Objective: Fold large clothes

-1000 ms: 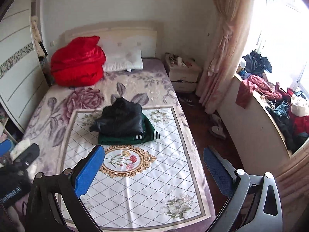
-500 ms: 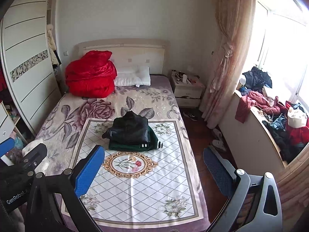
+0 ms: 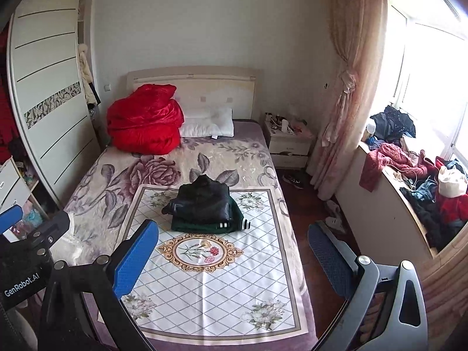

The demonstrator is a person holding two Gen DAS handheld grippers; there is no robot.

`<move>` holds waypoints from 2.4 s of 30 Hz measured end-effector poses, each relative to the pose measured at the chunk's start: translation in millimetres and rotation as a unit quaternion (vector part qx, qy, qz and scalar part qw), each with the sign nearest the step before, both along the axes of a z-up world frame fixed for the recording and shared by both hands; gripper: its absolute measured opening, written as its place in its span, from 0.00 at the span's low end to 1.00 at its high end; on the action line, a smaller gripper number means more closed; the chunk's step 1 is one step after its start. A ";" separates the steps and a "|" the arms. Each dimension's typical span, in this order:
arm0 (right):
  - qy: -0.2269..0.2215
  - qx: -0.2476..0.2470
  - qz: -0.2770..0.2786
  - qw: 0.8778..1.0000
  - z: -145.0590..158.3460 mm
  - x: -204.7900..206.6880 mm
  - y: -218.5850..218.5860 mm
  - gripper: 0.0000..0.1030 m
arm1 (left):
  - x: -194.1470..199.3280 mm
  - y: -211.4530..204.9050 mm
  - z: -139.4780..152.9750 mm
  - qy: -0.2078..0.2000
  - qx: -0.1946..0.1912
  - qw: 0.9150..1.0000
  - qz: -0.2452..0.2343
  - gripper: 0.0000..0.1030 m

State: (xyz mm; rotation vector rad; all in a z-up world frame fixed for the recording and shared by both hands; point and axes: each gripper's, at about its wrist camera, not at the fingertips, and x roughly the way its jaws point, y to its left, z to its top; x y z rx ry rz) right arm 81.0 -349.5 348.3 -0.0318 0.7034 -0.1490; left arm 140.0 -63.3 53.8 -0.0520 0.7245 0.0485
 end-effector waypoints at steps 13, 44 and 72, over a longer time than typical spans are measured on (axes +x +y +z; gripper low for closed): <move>-0.003 0.002 0.003 1.000 4.3 4.3 -4.5 1.00 | -4.8 -0.5 4.7 -0.004 -0.001 1.000 0.004 0.98; -0.014 -0.002 -0.007 1.000 5.4 1.5 -1.0 1.00 | 1.5 -11.5 14.5 -0.013 0.001 1.000 0.011 0.98; -0.025 0.000 -0.020 0.999 11.4 -9.5 -8.1 1.00 | -1.5 -9.4 20.1 -0.022 0.005 1.000 0.006 0.98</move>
